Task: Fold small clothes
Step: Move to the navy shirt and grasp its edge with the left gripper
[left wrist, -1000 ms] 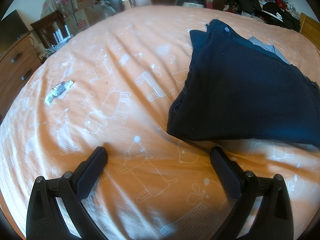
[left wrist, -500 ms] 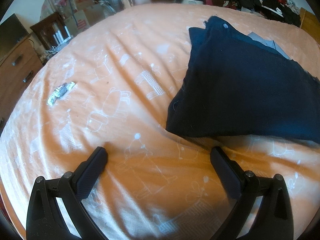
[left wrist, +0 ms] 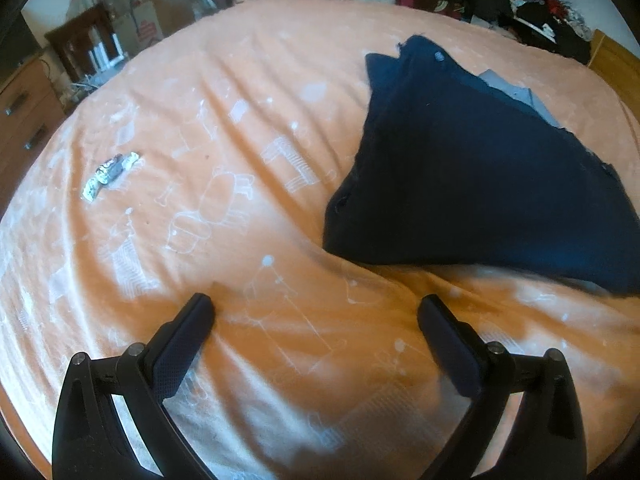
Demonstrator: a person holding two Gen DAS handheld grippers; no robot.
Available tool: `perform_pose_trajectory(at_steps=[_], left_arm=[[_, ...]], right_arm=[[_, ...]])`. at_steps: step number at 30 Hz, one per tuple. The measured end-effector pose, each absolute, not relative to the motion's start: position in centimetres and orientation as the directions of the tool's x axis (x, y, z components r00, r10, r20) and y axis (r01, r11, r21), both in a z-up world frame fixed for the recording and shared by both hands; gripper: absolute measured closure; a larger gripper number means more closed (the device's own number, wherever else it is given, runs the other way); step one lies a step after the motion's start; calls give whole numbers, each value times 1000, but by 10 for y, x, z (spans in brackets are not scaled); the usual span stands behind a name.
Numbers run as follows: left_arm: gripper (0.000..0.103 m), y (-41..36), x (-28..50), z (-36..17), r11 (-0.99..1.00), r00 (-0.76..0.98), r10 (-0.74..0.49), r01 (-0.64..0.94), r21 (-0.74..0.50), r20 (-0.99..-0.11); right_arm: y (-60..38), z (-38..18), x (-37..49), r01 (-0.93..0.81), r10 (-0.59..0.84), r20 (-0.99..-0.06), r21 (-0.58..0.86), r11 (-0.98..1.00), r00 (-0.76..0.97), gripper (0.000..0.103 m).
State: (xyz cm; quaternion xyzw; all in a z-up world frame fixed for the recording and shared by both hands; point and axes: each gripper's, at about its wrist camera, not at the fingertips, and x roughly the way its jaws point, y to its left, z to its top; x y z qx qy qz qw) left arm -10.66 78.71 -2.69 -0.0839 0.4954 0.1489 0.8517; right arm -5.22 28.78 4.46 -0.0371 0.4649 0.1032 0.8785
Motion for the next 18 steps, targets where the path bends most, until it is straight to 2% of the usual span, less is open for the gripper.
perform_pose_trajectory(at_steps=[6,11,13,14,16,18], left_arm=[[3,773,-99,7,966,523,126,-259,-16,-843],[3,746,-87,9,987,490,105,-157,31,-865],[4,749,-81,-3,983,470,6,-165,-82,-883],[8,757,-81,-9,967,465,-58,-193,-164,-884],[13,776,-85,-19,910,478,-175,-255,-326,-861],[13,791,-91,-22,858,519,-230,-290,-423,-823]], right_arm=[[343,87,-55,-288,210,-753,28,957,624,0],[377,81,-47,-329,255,-755,55,943,604,0],[377,72,-50,-327,268,-762,78,942,590,0],[377,68,-52,-326,266,-766,78,942,585,0],[374,61,-59,-325,256,-778,71,943,573,0],[370,55,-64,-332,249,-788,60,942,564,0]])
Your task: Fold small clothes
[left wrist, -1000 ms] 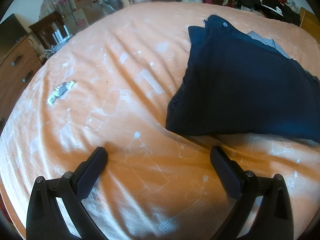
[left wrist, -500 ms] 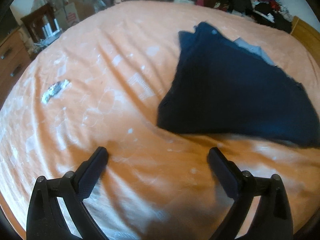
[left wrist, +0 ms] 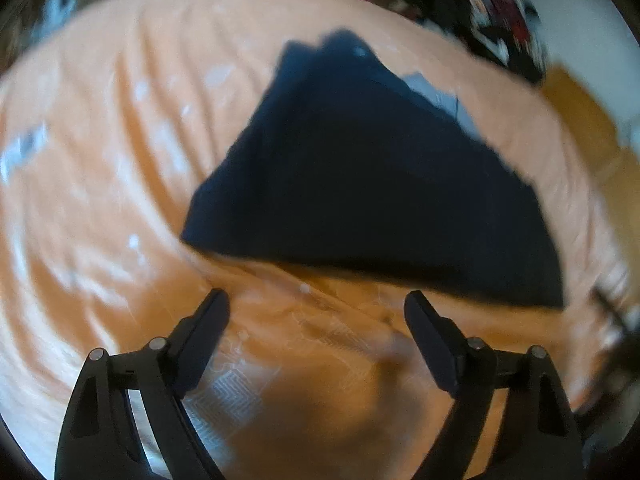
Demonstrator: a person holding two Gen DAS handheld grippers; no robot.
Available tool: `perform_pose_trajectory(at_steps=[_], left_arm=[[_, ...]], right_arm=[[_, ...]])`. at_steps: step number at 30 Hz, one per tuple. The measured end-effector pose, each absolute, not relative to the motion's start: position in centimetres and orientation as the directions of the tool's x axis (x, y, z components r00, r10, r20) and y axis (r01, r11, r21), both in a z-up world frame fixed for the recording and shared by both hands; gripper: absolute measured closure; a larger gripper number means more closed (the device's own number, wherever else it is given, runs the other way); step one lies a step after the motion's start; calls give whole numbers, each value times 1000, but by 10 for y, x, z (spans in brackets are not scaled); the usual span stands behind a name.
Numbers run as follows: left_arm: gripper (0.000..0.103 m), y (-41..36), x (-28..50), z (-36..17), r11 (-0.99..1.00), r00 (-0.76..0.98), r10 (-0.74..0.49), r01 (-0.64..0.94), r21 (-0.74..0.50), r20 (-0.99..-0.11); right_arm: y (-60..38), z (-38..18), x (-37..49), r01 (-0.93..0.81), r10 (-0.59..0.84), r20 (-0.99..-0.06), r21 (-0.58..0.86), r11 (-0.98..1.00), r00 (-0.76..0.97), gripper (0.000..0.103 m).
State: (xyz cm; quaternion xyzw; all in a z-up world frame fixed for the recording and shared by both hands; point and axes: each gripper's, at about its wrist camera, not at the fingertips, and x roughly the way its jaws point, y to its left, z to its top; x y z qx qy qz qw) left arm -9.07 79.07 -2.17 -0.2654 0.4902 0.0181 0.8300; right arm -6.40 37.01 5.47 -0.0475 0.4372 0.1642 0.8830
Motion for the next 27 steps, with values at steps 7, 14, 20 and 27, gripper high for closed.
perform_pose_trajectory(at_steps=[7,14,20,27], left_arm=[[13,816,-85,-31,738,585,-280,-376,-561,-761],[9,801,-65,-40,734,592,-205,-433,-522,-780],[96,808,-53,-43,706,616,-108,-505,-497,-780],[101,778,-40,-2,786,678,-4,-453,-421,-735]], right_arm=[[361,48,-54,-360,275,-795,77,930,541,0],[369,59,-52,-427,329,-763,78,901,556,0],[369,72,-48,-457,376,-728,97,884,572,0],[346,92,-22,-465,501,-669,254,848,549,22]])
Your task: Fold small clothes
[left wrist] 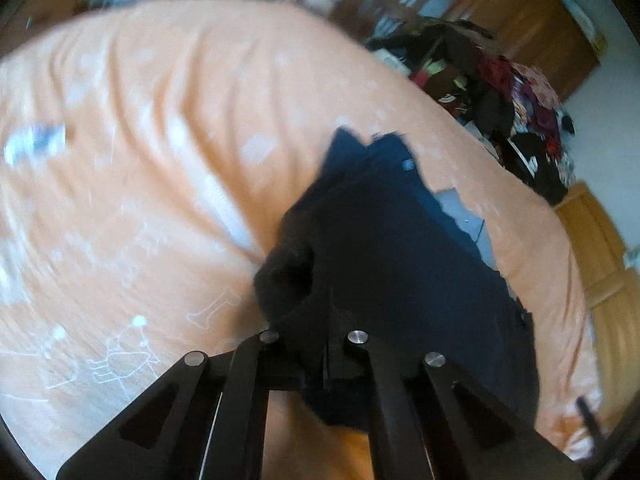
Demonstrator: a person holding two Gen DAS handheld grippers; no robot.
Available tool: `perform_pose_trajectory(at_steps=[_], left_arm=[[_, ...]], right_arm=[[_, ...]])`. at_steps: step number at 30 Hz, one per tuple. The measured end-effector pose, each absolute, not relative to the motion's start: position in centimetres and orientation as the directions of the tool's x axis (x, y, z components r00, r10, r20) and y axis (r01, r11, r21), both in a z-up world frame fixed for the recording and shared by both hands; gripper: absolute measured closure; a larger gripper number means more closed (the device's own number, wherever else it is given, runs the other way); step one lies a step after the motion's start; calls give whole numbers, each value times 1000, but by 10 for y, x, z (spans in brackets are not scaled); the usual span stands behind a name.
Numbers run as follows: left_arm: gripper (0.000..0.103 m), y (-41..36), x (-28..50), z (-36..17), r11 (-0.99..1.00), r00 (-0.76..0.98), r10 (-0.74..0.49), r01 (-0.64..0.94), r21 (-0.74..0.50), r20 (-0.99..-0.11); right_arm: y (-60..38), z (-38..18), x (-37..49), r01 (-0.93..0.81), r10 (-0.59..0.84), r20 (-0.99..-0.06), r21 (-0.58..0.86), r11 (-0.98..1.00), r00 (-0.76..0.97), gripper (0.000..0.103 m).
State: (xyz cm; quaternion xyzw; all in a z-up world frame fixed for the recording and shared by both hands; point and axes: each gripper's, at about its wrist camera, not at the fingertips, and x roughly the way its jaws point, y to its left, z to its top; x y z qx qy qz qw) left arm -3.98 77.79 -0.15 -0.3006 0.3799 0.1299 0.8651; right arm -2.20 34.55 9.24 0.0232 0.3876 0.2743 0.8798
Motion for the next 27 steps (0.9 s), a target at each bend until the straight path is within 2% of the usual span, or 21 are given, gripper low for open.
perform_pose_trajectory(at_steps=[3,4,5,7,11,13,19,21,23,26,27], left_arm=[[101,759,-27,28,818,701,52,-438,-372,-711],[103,753,-28,40,830,730,36,-402,-386,-682],[103,736,-24,58,854,776,-31,-307,-420,-630],[103,704,-16,80,906,797,20,-270,-326,-604],[103,689,-3,87,903,797,-18,-246,-353,-604],[103,670,9,92,909,800,-66,-197,-366,-596],[103,527,31,120,950,792,-287,164,-265,-539],[103,472,34,101,928,737,-373,294,-230,-563],[103,423,36,60,881,623,-452,423,-211,-639],[103,394,45,-16,864,442,-441,443,-238,-781],[103,390,42,-22,866,447,-428,450,-216,-785]], right_arm=[[325,96,-7,-441,536,-643,322,838,548,27],[318,97,-4,-431,537,-637,333,838,552,27],[311,97,0,-423,536,-637,339,840,555,27],[299,94,3,-407,526,-644,340,848,555,27],[271,93,1,-400,520,-640,339,852,565,29],[258,91,3,-385,518,-638,350,854,569,29],[217,86,4,-322,508,-618,395,860,600,30],[209,80,3,-307,500,-624,398,864,600,30],[200,69,2,-287,494,-646,405,868,582,30],[191,54,2,-271,498,-672,421,866,548,29],[190,51,3,-272,502,-678,424,864,537,29]])
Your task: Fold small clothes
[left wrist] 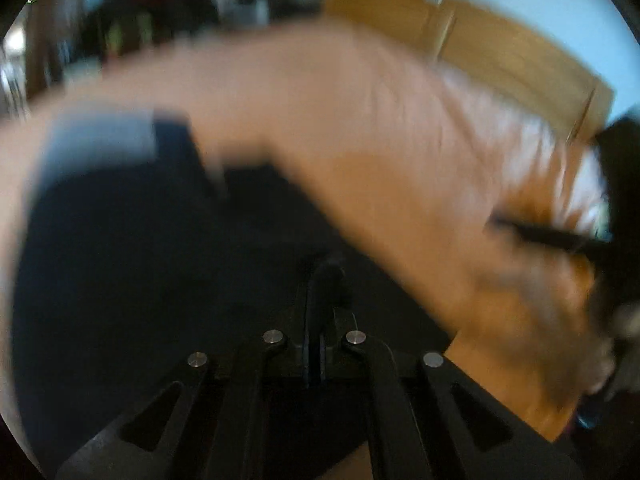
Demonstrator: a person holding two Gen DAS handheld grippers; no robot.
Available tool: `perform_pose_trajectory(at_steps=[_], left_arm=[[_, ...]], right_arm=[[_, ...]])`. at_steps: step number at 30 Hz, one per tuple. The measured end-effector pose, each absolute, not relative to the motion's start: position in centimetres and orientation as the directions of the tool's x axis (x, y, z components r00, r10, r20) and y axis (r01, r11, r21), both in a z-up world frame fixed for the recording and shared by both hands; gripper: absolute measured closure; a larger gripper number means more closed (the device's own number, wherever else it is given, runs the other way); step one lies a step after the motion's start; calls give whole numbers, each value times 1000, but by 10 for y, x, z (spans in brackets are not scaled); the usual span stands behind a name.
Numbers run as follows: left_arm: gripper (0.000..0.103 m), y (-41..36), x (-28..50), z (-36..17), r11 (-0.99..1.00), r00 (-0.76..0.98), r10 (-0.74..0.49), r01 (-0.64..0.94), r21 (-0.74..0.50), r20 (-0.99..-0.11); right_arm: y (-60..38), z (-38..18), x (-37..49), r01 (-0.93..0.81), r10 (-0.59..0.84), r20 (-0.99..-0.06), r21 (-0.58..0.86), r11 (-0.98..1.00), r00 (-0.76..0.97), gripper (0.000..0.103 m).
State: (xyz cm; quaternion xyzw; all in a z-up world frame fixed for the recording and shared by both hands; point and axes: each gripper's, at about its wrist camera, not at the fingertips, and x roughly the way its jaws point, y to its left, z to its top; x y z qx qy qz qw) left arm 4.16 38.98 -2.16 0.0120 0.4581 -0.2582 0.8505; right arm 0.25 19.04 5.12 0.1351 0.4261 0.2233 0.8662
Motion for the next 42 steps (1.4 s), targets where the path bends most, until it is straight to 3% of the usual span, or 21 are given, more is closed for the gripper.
perform_pose_trajectory(at_steps=[3,8,14,19,20,21,22,26,28,33,35,37,39,42], left_arm=[[103,389,41,-3,855,469,-453,468,-222,-758],[103,406,33,34,862,574,-478,452,-230,-664],[103,428,8,70,862,645,-500,437,-258,-578],[103,428,-1,80,844,634,-525,471,-254,-568],[103,427,0,78,839,622,-532,480,-256,-575],[103,421,3,75,835,611,-536,487,-256,-583],[103,417,5,72,831,602,-538,496,-252,-591],[102,389,16,58,806,564,-564,536,-252,-603],[102,373,29,41,798,534,-569,542,-263,-626],[101,341,40,-10,779,403,-563,551,-300,-722],[92,334,29,-13,776,395,-545,571,-267,-740],[90,337,16,-1,762,392,-559,590,-267,-731],[90,352,-12,23,757,431,-563,611,-231,-705],[87,394,-67,58,787,558,-541,599,-145,-629]], right_arm=[[190,47,6,-278,543,-669,470,838,507,29],[203,42,53,-259,744,-539,712,653,394,27],[265,4,119,-181,908,-407,890,419,102,18],[289,-26,165,-75,931,-350,931,358,101,16],[293,-29,171,-79,926,-363,925,371,107,28],[296,-29,175,-102,915,-386,912,397,114,69],[299,-27,178,-127,890,-442,882,454,113,86],[283,-15,182,-200,833,-528,809,552,164,90],[268,-26,187,-163,791,-583,775,610,187,91],[253,-64,186,-94,772,-619,768,633,144,94],[252,-62,183,-100,781,-607,776,623,147,93],[252,-59,180,-92,790,-597,787,610,137,87],[249,-52,172,-73,815,-570,813,578,104,62],[250,-32,139,-133,823,-562,813,568,82,37]])
